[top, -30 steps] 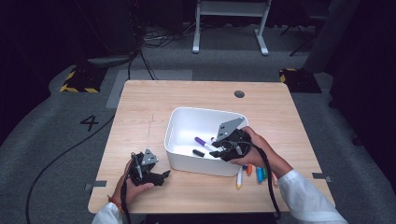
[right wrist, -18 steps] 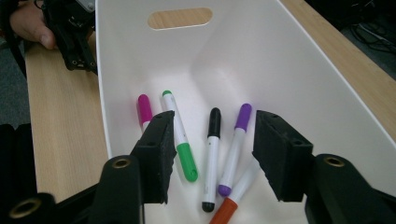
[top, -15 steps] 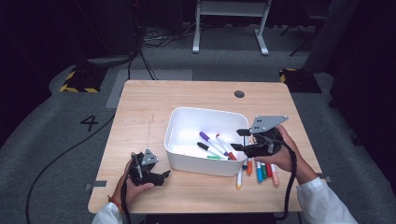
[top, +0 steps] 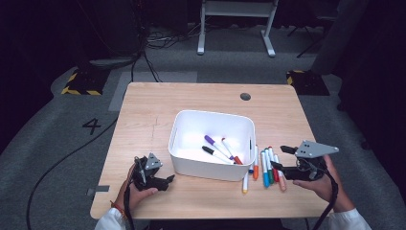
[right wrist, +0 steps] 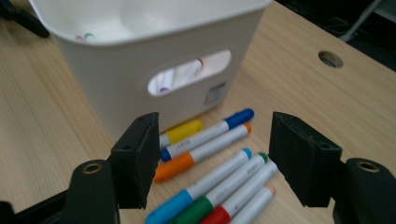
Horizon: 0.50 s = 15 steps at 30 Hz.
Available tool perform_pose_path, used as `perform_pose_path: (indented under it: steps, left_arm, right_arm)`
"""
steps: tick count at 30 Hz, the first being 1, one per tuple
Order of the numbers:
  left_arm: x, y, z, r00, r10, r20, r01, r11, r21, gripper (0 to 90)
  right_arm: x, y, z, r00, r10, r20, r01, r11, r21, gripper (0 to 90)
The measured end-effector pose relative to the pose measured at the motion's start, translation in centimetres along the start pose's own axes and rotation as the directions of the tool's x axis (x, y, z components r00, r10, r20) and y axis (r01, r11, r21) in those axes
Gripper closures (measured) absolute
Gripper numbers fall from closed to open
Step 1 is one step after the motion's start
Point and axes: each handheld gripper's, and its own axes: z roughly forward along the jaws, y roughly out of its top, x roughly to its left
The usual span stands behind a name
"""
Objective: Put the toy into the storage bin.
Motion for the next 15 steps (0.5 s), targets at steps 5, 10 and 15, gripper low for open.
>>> perform_pose_path:
  steps: [5, 10, 15]
  left_arm:
    - [0.0, 0.0, 0.0, 1.0, -0.006, -0.003, 0.006, 1.0, 0.0, 15.3]
    - [0.0, 0.0, 0.0, 1.0, -0.005, -0.003, 0.005, 1.0, 0.0, 15.3]
    - [0.0, 0.0, 0.0, 1.0, -0.005, -0.003, 0.005, 1.0, 0.0, 15.3]
  right_arm:
    - [-0.2, -3.5, 0.0, 0.9976, 0.062, 0.03, -0.064, 0.997, 0.048, 34.1]
    - [0.2, -6.5, 0.6, 0.9939, 0.11, 0.013, -0.11, 0.99, 0.085, 33.8]
    - [0.7, -8.1, 1.5, 0.992, 0.126, 0.014, -0.126, 0.984, 0.124, 33.6]
